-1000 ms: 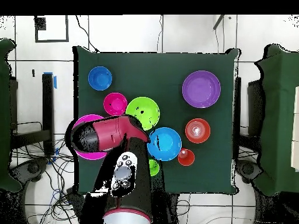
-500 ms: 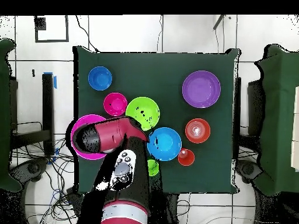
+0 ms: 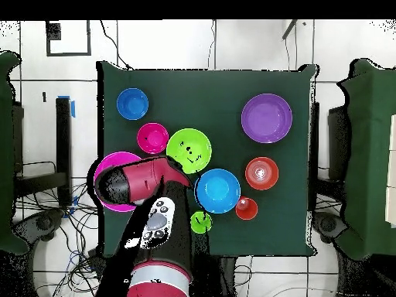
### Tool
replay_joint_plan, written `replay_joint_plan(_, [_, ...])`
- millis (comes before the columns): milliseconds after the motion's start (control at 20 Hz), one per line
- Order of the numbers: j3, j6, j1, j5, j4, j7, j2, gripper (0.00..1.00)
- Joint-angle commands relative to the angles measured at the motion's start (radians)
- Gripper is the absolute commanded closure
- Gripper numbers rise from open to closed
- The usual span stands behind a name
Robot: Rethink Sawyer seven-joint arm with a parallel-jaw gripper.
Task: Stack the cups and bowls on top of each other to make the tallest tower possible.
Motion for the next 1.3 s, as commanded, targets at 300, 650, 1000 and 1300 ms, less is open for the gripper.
replay_joint_plan(300, [0.038, -0.032, 0.055, 0.027, -0.074, 0.181, 0.084, 0.0])
replay_joint_plan(650, [0.033, -0.017, 0.059, 0.041, -0.063, 0.169, 0.068, 0.0])
replay_joint_plan(1000, [0.014, -0.015, 0.074, 0.037, -0.09, 0.171, 0.086, 0.0])
replay_joint_plan(1300, [-0.015, -0.079, 0.099, 0.023, -0.122, 0.195, 0.152, 0.0])
